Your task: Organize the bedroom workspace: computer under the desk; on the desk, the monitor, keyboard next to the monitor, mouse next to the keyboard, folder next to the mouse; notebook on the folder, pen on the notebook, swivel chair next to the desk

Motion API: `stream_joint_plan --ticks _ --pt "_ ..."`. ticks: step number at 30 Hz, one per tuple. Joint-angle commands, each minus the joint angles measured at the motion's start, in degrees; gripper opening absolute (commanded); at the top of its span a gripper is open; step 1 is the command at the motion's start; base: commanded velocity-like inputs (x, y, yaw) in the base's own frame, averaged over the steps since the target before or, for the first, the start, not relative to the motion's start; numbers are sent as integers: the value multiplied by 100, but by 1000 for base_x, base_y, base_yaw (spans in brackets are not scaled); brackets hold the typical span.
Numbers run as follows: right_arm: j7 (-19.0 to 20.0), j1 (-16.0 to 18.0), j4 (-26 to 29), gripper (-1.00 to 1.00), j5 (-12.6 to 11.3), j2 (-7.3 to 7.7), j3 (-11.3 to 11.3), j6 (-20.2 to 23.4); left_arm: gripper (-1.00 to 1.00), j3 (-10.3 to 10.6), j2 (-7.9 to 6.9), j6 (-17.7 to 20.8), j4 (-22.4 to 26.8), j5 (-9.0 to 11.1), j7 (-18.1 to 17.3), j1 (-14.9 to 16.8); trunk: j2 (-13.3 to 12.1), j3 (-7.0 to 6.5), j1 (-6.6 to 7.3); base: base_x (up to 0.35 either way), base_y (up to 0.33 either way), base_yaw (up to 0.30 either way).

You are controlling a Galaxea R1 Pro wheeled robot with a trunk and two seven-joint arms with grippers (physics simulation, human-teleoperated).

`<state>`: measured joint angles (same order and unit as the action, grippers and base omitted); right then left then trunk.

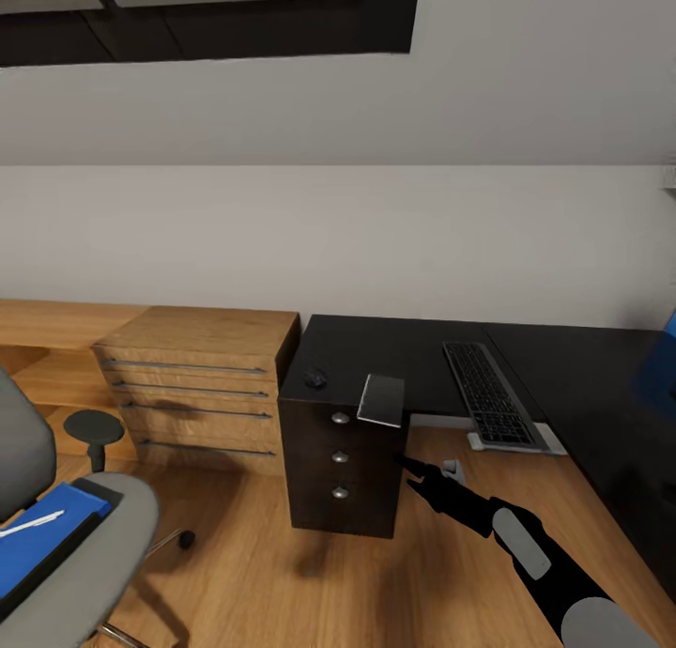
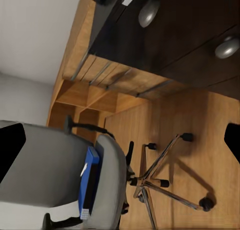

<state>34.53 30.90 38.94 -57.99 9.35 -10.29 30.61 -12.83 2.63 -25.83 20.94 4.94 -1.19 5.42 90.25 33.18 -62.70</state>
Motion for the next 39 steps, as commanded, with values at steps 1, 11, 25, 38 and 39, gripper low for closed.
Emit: stream_joint_plan --ticks 1,11,25,38,39 --pt "-3 4 0 100 -42 6 -20 19 100 4 1 -15 -2 51 -13 3 3 6 3 -193 0 0" --pt "-22 4 0 100 -20 -2 -30 -9 100 9 9 -10 -2 48 -13 3 3 6 3 -64 0 0" --pt "-435 4 -528 100 384 -228 -211 -946 100 19 10 22 -17 54 -13 3 -438 -192 245 -4 0 0" --pt "-1106 4 -2670 100 2216 -783 -464 -3451 100 5 -1 157 -44 66 -9 3 -960 -425 530 0 0 0" --pt "-1208 2 -2863 100 2384 -834 -464 -3696 100 3 -3 190 -45 67 -8 3 -1000 -443 552 0 0 0"
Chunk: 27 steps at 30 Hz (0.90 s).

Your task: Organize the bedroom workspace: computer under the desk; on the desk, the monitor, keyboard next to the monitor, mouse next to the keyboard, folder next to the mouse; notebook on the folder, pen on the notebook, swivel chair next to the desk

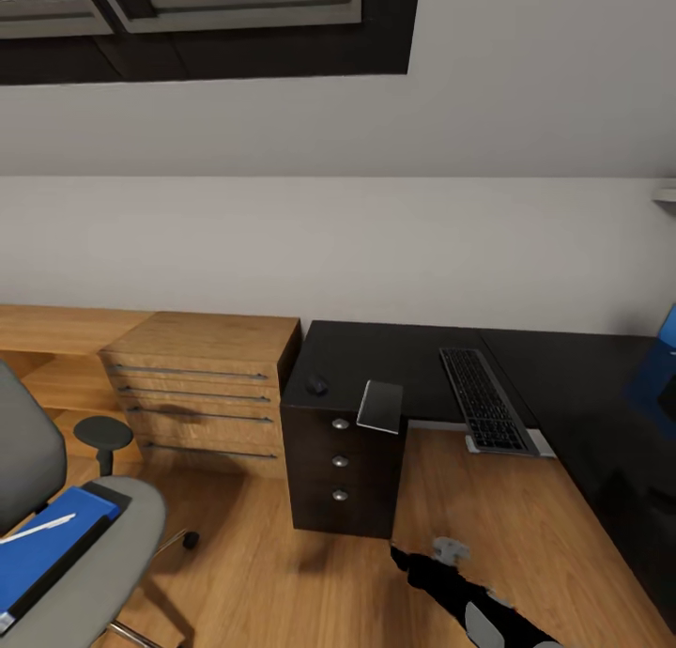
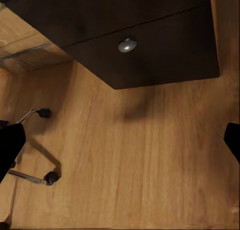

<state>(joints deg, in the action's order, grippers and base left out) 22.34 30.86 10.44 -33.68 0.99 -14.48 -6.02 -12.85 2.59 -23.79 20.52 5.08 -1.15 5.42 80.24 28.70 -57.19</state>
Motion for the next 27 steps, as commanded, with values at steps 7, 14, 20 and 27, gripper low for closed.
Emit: stream_joint_plan --ticks 7,14,20,27 --pt "-942 -15 -958 100 812 -201 -47 -1494 100 -5 -3 303 -4 64 -8 3 -279 -121 155 0 0 0" --pt "-1254 -95 -1125 100 993 -167 -39 -1834 100 -7 6 408 -9 71 10 3 -560 -247 309 0 0 0" --pt "-1312 -201 -1150 100 1020 -116 -38 -1885 100 -6 15 429 -27 72 16 3 -801 -354 440 0 0 0" --pt "-1348 -256 -1159 100 1022 -79 -37 -1908 100 -7 0 548 -191 79 18 3 -1081 -480 594 0 0 0"
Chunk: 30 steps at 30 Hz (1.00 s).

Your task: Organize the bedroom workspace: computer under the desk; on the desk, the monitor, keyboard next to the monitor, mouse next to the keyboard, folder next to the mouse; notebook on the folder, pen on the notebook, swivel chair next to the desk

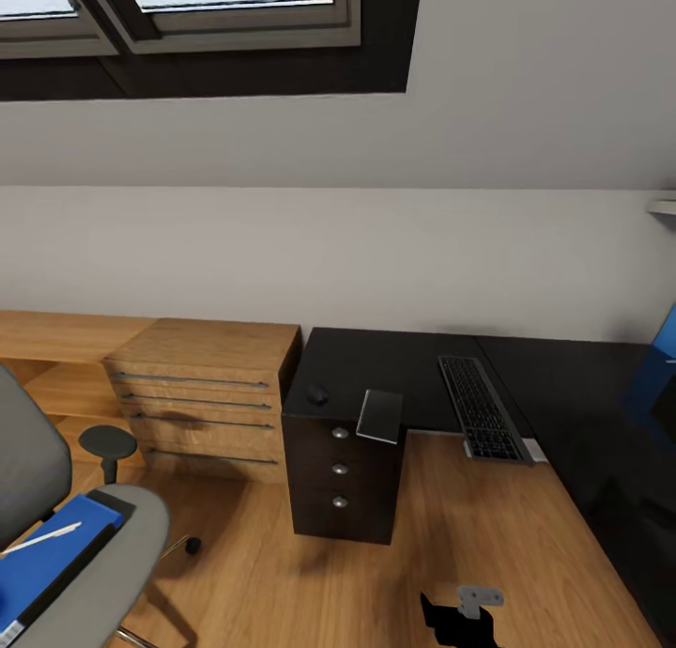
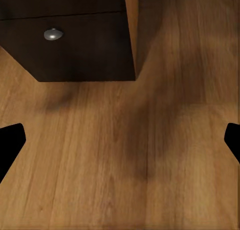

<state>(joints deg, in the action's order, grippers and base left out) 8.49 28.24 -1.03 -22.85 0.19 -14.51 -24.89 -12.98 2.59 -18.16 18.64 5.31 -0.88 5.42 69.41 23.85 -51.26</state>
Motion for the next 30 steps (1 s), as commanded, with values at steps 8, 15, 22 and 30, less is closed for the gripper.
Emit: stream_joint_plan --ticks 8,15,22,30 --pt "38 -2 -14 100 -76 14 -34 -41 100 -10 -3 -2 -144 64 -11 3 -319 -138 177 0 0 0" --pt "39 -3 -22 100 -90 -6 -34 -49 100 -49 -29 -17 -388 68 -44 3 -600 -264 330 0 0 0" --pt "32 -3 0 100 -100 -23 -25 -78 100 -88 -58 -67 -512 67 -58 3 -680 -300 374 0 0 0" --pt "31 -3 0 100 -111 -59 -21 -328 100 -89 -87 -224 -540 61 -61 3 -680 -300 374 0 0 -4"
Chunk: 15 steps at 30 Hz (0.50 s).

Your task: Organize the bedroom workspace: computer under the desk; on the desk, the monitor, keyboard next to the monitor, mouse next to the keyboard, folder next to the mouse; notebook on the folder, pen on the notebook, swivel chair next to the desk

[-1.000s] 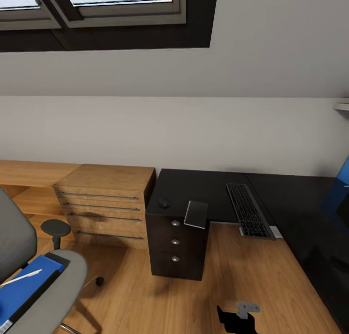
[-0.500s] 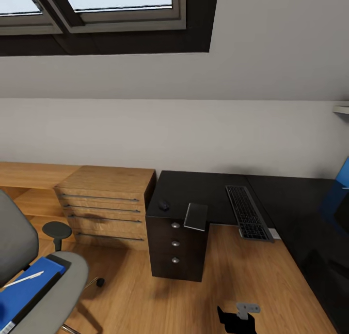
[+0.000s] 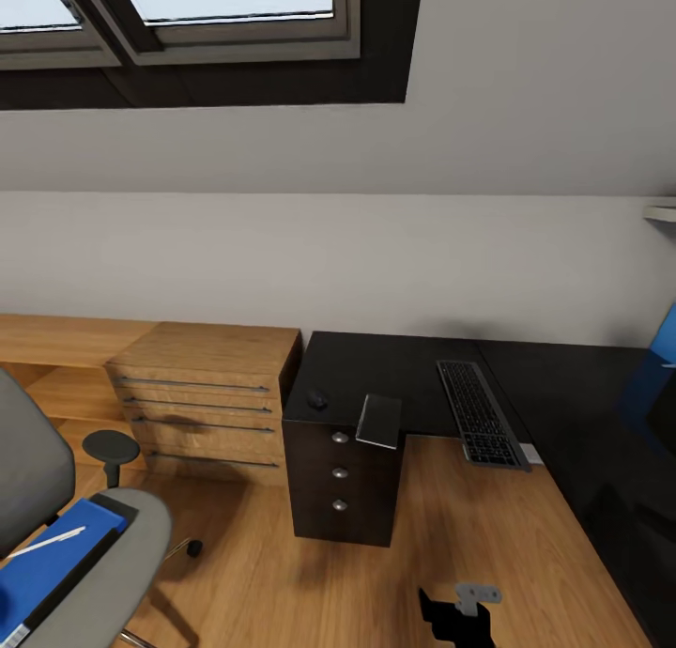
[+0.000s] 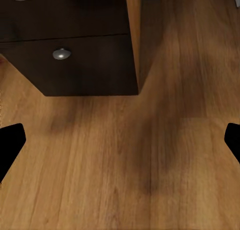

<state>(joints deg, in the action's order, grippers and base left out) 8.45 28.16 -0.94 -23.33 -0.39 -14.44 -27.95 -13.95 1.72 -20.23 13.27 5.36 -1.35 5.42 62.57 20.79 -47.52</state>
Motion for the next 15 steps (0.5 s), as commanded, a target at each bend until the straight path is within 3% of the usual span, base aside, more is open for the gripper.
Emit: stream_joint_plan --ticks 1,6,15 --pt "34 5 -12 100 -63 -11 -30 -51 100 9 -1 -66 -4 54 -14 3 4 6 0 0 0 -45" --pt "34 5 -18 100 -60 -72 -27 -134 100 13 -3 -281 -7 42 -15 3 4 6 0 0 0 -125" --pt "34 5 -20 100 -57 -112 -26 -171 100 15 -11 -390 -9 36 -15 3 4 6 0 0 0 -224"
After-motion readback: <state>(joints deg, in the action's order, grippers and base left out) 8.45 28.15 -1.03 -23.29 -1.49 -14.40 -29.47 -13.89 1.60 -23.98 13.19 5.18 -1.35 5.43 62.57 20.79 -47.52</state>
